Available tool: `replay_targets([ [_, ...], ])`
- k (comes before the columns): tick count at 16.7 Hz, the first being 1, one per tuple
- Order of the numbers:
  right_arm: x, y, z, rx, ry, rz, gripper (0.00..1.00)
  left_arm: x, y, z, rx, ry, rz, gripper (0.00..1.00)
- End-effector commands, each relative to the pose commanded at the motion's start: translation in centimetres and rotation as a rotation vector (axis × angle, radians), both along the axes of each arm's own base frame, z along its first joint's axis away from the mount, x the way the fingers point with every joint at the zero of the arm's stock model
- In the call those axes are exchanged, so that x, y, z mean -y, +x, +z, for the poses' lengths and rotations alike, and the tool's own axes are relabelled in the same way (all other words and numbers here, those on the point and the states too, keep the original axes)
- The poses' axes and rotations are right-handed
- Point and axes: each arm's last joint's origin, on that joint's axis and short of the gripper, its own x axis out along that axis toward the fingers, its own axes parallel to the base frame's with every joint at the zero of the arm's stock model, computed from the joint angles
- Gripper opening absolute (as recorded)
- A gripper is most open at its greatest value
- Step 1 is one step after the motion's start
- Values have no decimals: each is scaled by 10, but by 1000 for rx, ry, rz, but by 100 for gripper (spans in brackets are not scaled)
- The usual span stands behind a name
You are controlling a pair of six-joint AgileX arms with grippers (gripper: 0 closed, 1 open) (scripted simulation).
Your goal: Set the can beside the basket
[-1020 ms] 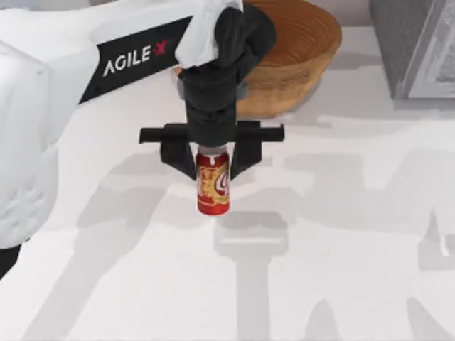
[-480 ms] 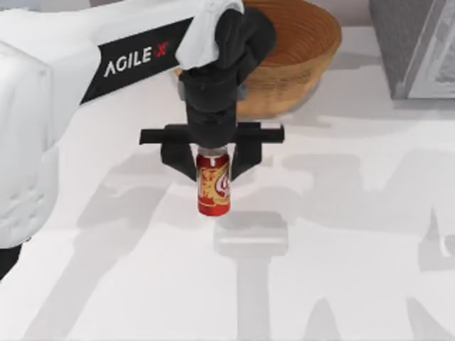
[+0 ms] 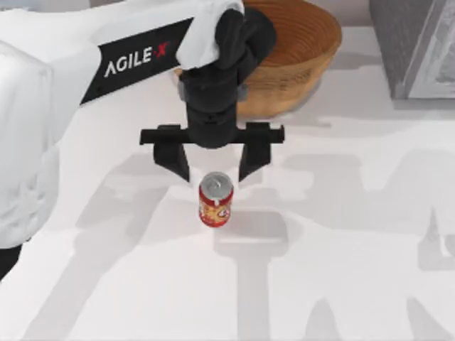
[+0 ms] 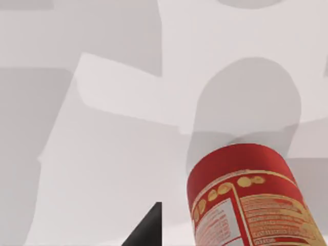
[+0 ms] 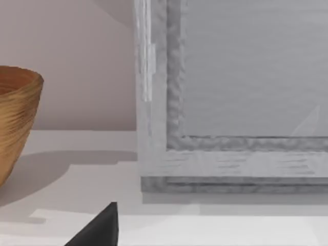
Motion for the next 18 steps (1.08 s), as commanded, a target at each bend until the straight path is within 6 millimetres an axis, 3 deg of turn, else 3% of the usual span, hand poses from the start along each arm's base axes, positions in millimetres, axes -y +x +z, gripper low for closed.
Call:
replay_targets([
  [10, 0, 0, 0, 0, 0, 0, 100, -1, 1, 1, -1, 0, 2, 100],
  [18, 0, 0, 0, 0, 0, 0, 100, -1, 0, 40, 0, 0, 2, 100],
])
